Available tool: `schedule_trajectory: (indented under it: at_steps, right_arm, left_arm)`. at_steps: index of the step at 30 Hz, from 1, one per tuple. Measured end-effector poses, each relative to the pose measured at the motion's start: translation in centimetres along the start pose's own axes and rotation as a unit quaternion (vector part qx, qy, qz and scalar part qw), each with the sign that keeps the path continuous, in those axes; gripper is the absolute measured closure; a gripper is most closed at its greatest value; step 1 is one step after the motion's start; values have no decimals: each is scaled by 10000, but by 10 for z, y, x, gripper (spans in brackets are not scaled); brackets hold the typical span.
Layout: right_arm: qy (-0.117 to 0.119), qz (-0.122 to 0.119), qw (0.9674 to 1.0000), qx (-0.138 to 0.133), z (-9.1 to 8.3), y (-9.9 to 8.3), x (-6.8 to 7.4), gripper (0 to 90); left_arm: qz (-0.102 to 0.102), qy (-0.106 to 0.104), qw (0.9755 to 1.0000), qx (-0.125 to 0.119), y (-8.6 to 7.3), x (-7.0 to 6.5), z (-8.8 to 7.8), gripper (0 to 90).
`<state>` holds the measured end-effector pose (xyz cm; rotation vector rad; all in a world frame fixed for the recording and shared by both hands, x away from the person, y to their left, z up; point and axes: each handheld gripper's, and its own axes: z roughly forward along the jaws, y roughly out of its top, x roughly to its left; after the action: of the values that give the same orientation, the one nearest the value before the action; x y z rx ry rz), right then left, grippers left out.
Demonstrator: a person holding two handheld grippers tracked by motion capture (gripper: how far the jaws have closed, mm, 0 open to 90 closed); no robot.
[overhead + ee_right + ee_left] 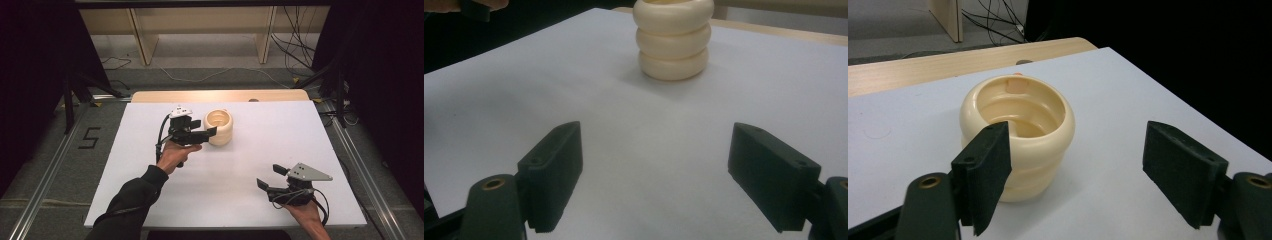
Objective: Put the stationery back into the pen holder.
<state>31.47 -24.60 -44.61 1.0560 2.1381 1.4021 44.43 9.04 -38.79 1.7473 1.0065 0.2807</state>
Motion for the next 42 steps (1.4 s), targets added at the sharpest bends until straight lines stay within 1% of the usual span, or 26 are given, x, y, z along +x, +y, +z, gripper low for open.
schedule_trajectory:
  at_steps: [17,22,24,29,34,38,42]
  right_arm:
    - [20,12,10000,1,0,0,1,225]
    - [28,8,10000,-1,0,0,1,225]
    - [31,12,10000,1,0,0,1,224]
    - [28,10,10000,-8,0,0,0,224]
    - [38,12,10000,-2,0,0,1,224]
    - [49,17,10000,0,0,0,1,224]
    - [65,36,10000,-16,0,0,1,224]
  left_arm:
    - [138,-37,9999,8,-12,-1,-17,251]
    - [110,-147,9998,3,-16,-2,-22,246]
    - [161,-166,9997,29,-18,-4,-24,243]
    - [204,-233,9995,36,-24,-7,-27,234]
    - [284,-319,9991,-14,-30,-10,-31,227]
    - [344,-337,9988,-60,-34,-11,-35,223]
    - [491,-349,9981,-95,-40,-12,-40,219]
